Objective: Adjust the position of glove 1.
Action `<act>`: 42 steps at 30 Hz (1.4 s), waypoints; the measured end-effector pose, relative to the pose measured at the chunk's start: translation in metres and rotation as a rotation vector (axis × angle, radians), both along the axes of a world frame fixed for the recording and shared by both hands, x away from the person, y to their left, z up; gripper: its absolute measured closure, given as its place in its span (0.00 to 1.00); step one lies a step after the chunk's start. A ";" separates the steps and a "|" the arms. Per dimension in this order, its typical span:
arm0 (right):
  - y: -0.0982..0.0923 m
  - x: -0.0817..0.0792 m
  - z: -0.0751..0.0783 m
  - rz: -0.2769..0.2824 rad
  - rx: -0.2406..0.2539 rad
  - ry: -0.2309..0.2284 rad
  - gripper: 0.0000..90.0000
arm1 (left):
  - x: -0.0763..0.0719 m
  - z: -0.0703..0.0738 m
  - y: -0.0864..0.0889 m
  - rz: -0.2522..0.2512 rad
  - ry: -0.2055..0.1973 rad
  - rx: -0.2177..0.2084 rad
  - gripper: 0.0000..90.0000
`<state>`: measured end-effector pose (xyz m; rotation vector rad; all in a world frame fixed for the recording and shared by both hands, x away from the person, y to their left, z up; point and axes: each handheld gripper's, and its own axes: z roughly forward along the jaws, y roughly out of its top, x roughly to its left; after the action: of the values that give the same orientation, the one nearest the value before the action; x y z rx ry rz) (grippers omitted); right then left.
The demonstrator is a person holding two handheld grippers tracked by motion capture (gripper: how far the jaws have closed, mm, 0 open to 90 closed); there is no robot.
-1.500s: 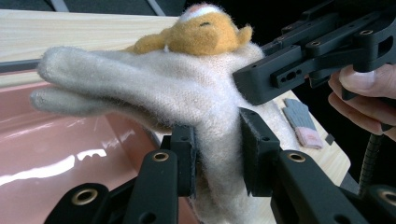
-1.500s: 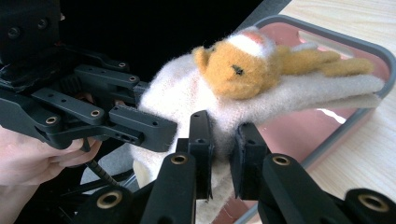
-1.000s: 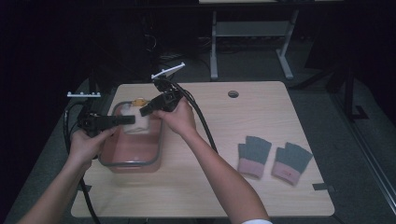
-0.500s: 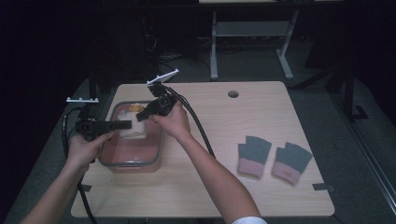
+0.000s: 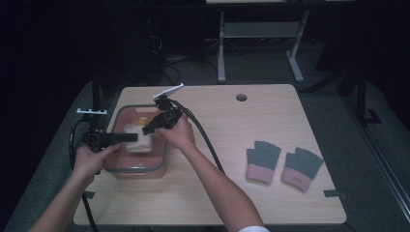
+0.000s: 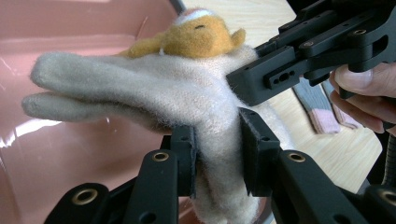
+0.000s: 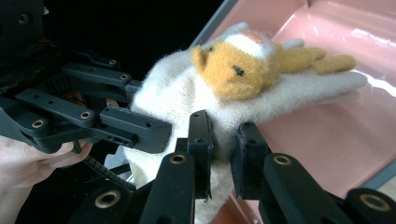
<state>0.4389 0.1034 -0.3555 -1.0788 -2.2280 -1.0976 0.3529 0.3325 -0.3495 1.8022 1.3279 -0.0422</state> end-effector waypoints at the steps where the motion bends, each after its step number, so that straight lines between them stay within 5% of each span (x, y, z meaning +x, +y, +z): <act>1: 0.000 0.000 -0.002 0.000 -0.001 0.009 0.88 | 0.000 -0.002 0.000 0.000 0.008 -0.001 0.78; 12: 0.003 0.001 -0.029 -0.003 -0.017 0.055 0.88 | 0.006 -0.022 -0.003 -0.010 0.077 0.057 0.78; 19: 0.006 0.000 -0.043 0.004 -0.068 0.063 0.87 | 0.008 -0.034 -0.006 -0.017 0.121 0.098 0.77; 32: 0.009 -0.005 -0.041 0.022 -0.147 0.019 0.87 | 0.008 -0.045 -0.010 -0.003 0.155 0.150 0.78; 42: 0.012 -0.006 -0.043 0.028 -0.180 0.027 0.84 | 0.009 -0.055 -0.008 0.013 0.188 0.222 0.77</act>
<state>0.4326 0.1156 -0.3988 -1.1231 -2.3488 -0.8790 0.3615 0.3246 -0.4048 2.0158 1.5265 -0.0602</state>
